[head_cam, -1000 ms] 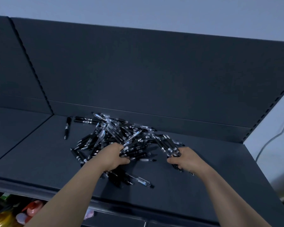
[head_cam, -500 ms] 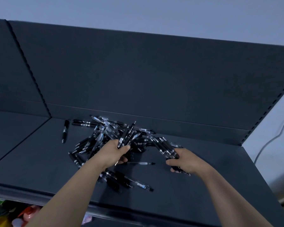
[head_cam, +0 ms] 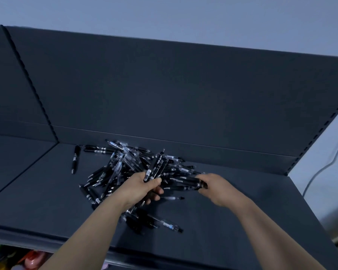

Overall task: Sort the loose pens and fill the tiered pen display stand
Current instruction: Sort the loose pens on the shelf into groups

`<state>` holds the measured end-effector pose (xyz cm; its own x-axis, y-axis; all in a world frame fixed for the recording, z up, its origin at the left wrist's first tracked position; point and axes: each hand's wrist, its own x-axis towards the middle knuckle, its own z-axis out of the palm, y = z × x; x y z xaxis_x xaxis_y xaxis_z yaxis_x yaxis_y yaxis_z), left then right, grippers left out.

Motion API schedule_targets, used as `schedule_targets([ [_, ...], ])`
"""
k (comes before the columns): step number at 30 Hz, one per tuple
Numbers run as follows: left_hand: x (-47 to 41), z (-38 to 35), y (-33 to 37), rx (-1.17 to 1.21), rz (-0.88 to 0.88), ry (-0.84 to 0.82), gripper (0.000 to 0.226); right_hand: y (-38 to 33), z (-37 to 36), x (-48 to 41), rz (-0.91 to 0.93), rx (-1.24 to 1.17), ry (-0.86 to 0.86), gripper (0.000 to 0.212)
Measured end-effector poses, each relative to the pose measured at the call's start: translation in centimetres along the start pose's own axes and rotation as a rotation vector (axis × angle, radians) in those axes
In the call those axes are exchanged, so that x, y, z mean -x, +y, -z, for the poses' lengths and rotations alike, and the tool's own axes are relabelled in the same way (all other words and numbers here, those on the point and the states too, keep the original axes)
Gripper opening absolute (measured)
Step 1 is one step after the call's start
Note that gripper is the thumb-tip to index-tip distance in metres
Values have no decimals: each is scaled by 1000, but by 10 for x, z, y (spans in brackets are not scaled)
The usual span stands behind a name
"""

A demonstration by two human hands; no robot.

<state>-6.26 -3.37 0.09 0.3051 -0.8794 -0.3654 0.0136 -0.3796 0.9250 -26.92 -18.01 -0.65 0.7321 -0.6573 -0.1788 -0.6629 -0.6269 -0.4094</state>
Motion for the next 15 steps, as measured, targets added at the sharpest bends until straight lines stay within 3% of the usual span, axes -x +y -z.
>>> schedule_targets([
  [5,3,-11,7,73,39,-43,31,-8,-1,-5,163,136,135,27],
  [12,4,-18,14,33,77,-171,44,-18,-5,-11,348,188,227,49],
  [15,2,-22,13,19,65,-225,48,-19,-10,-13,417,231,290,43],
])
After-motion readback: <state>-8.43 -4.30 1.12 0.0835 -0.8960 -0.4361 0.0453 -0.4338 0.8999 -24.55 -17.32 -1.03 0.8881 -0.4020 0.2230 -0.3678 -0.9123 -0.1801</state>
